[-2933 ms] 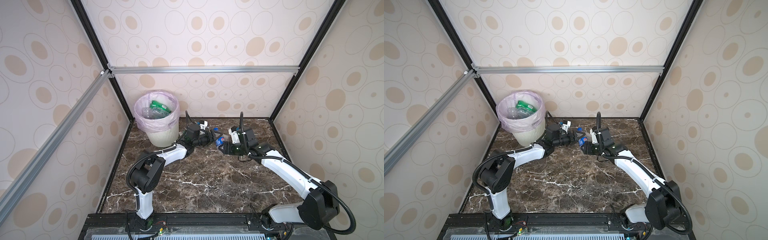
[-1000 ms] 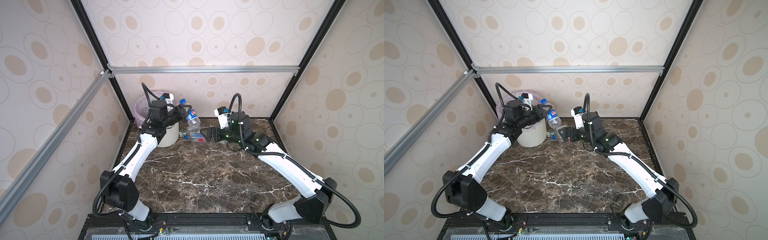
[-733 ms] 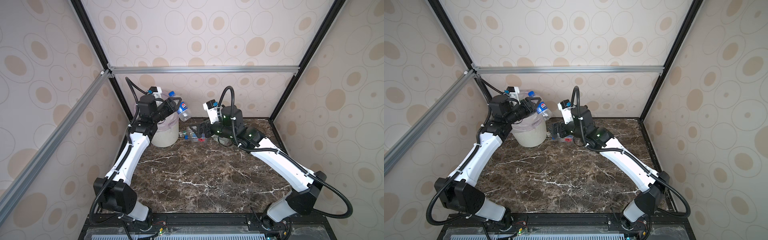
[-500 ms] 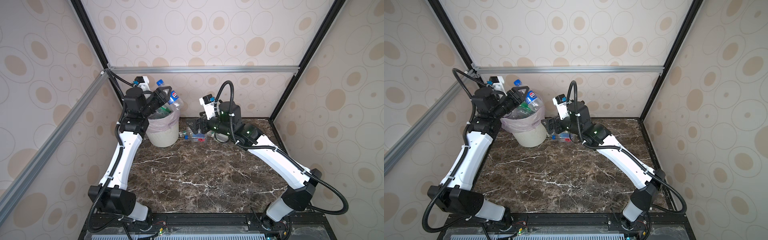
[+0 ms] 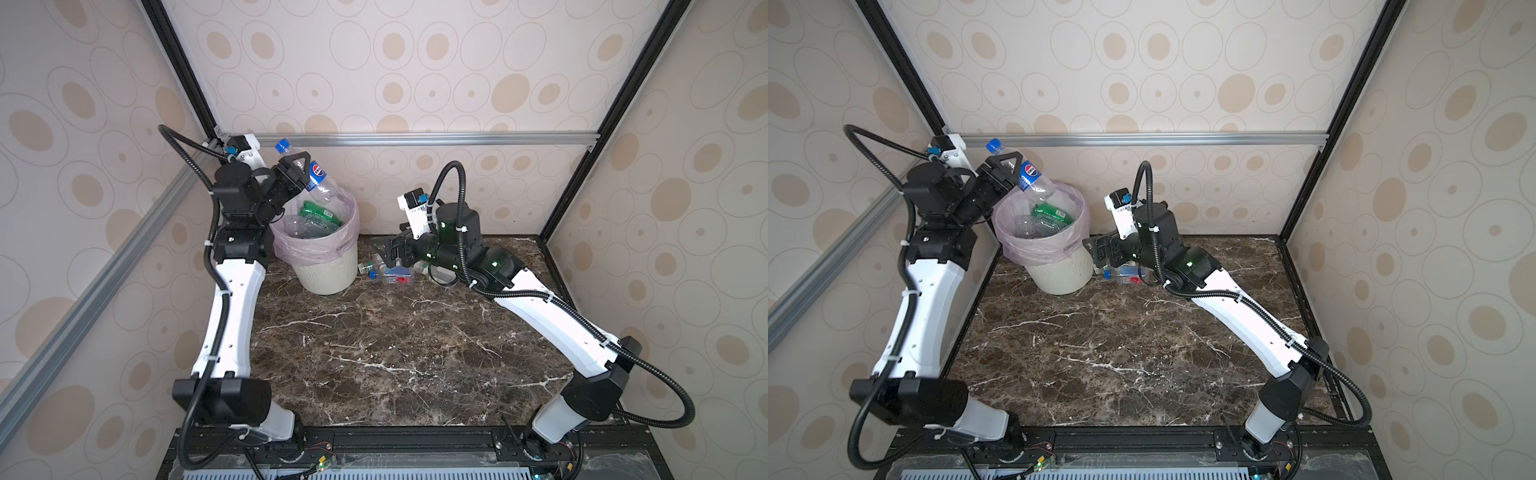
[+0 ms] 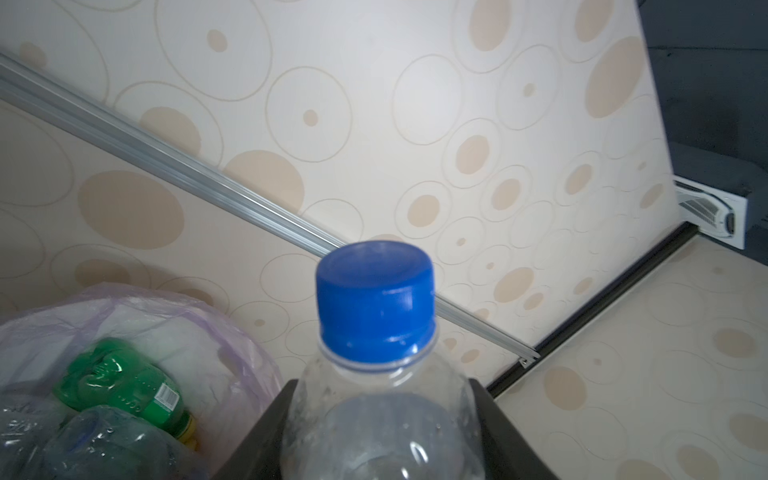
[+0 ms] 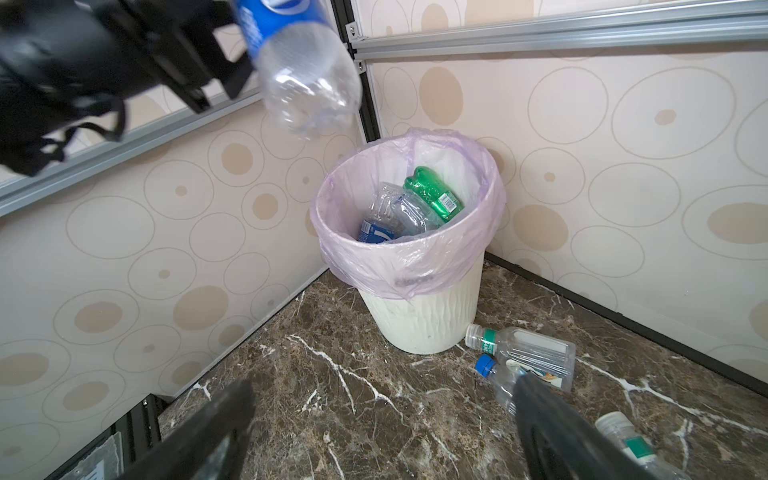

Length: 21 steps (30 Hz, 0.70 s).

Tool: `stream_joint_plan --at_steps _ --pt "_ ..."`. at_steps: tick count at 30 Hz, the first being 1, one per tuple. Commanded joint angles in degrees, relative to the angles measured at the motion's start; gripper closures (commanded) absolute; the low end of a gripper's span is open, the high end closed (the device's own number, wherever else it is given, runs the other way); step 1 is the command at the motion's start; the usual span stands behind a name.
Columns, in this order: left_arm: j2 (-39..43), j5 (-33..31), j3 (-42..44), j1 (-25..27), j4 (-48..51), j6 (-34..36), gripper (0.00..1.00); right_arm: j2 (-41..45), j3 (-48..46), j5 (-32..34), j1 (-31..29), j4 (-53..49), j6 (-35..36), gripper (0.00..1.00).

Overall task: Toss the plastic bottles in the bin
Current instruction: 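Carry the Pepsi bottle over the bin with the left gripper while the right releases, then open the left gripper over the bin to drop the Pepsi bottle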

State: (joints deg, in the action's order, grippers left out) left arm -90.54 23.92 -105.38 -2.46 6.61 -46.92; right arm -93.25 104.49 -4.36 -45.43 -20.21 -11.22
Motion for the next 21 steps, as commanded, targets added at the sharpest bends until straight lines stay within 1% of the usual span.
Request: stream_joint_plan --at_steps 1,3,4,6,8,15,21 --pt "-8.57 6.28 -3.83 -1.84 4.44 -2.75 0.25 0.37 -1.27 0.36 -0.47 -0.44 0.59 0.00" --pt "-8.39 7.80 -2.66 -1.39 1.88 -2.79 0.11 0.86 -2.11 0.45 -0.49 -0.45 0.57 0.00" --pt "-7.21 7.49 -1.01 -1.23 0.24 -2.76 0.01 1.26 -2.74 0.66 -0.54 -0.22 0.61 0.00" --pt "-4.86 7.12 1.31 -1.23 -1.40 -2.51 0.01 1.79 -3.90 1.02 -0.50 0.25 0.52 0.00" --pt "-3.24 6.49 1.96 -1.19 -0.36 -1.46 0.01 1.85 -4.51 0.85 -0.52 0.52 0.04 0.00" --pt "2.14 7.87 5.95 -1.23 -1.19 -0.66 0.01 1.54 -5.71 0.05 -0.52 1.29 -1.86 0.00" --pt "4.83 8.95 9.13 -0.31 -2.59 -1.05 0.01 2.74 -7.83 1.32 -0.49 1.84 -2.88 0.00"
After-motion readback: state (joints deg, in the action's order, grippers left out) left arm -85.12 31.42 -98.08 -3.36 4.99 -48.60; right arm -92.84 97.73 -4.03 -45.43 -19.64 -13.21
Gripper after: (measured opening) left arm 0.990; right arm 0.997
